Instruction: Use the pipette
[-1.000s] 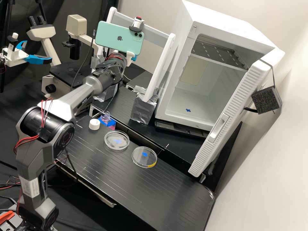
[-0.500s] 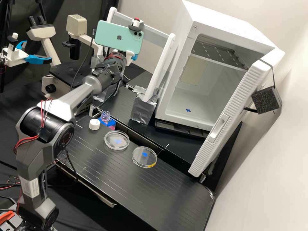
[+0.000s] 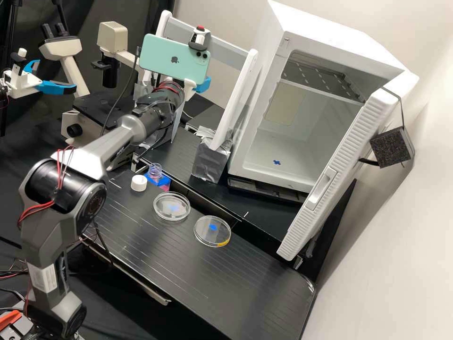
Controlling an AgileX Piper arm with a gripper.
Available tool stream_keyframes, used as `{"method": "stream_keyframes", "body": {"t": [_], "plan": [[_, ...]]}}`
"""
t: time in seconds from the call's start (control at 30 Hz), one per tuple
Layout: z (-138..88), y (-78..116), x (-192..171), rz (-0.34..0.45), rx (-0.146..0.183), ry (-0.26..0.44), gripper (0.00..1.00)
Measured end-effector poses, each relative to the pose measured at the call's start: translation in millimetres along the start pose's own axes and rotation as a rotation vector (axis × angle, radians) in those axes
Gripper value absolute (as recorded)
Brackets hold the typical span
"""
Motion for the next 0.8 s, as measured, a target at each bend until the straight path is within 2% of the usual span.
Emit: {"method": "stream_keyframes", "body": {"t": [0.07, 0.1, 0.17, 0.4, 0.47, 0.5, 0.53, 0.57, 0.6, 0.63, 0.67, 0.7, 0.73, 0.8], "plan": [[1.4, -1.8, -11.0, 0.017, 0.004, -0.004, 1.00], [0.1, -1.2, -19.2, 0.027, -0.007, -0.004, 1.00], [2.5, -2.1, -38.0, 0.055, -0.004, -0.036, 1.00], [10.0, -6.8, -102.5, 0.102, 0.008, -0.067, 1.00], [17.1, -15.1, -114.7, 0.101, 0.019, -0.096, 1.00], [24.3, -27.2, -118.9, 0.102, 0.043, -0.152, 1.00], [40.3, -52.1, -123.2, 0.071, 0.007, -0.228, 1.00], [54.3, -62.3, -126.1, 0.098, 0.005, -0.294, 1.00], [72.1, -74.7, -126.9, 0.130, -0.040, -0.361, 1.00], [85.7, -82.4, -127.1, 0.180, -0.064, -0.406, 1.00], [102.3, -88.5, -130.0, 0.301, -0.056, -0.442, 1.00], [107.2, -90.0, -130.3, 0.363, -0.076, -0.425, 1.00], [108.1, -88.1, -135.0, 0.493, -0.050, -0.343, 1.00], [101.0, -80.0, -144.3, 0.649, -0.021, -0.193, 1.00]]}}
